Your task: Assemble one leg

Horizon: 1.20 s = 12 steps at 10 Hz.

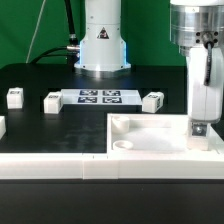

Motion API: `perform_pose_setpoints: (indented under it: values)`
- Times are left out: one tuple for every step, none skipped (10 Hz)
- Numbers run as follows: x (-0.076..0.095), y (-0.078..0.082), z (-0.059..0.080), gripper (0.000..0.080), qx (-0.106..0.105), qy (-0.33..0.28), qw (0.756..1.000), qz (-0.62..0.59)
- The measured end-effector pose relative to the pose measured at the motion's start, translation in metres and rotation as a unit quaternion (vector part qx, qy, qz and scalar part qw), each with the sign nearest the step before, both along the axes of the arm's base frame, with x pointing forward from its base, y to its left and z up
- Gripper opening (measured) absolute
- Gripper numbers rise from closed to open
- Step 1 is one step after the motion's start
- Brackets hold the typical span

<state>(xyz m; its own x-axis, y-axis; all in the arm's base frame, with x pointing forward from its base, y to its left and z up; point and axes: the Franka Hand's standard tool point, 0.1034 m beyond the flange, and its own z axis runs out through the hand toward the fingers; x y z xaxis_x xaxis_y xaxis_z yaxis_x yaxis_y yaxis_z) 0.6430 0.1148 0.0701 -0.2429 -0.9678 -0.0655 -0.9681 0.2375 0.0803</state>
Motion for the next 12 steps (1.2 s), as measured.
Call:
perform_pose_setpoints:
  values:
    - [0.0001, 0.0001, -0.0003, 0.0624, 0.001, -0.003, 0.999, 0.033]
    - [0.0002, -0.0003, -0.0003, 0.0643, 0.006, -0.011, 0.992, 0.126]
    - [-0.0001, 0.0001, -0.0005, 0.0643, 0.008, -0.014, 0.985, 0.173]
    - [-0.0003, 0.0008, -0.0005, 0.0649, 0.012, -0.018, 0.974, 0.226]
    - [-0.0004, 0.0011, -0.0006, 0.0649, 0.015, -0.022, 0.962, 0.271]
    - [-0.0006, 0.0014, -0.0006, 0.0649, 0.017, -0.024, 0.952, 0.304]
    - [-0.0005, 0.0012, -0.0006, 0.0649, 0.020, -0.028, 0.933, 0.358]
    - [-0.0005, 0.0013, -0.0006, 0.0649, 0.024, -0.033, 0.910, 0.413]
    - [-0.0006, 0.0021, -0.0006, 0.0649, 0.026, -0.035, 0.899, 0.435]
    - [-0.0008, 0.0026, -0.0008, 0.0649, 0.029, -0.039, 0.869, 0.493]
    - [-0.0010, 0.0030, -0.0009, 0.0649, 0.032, -0.043, 0.837, 0.544]
    - [-0.0011, 0.0033, -0.0010, 0.0649, 0.035, -0.046, 0.808, 0.587]
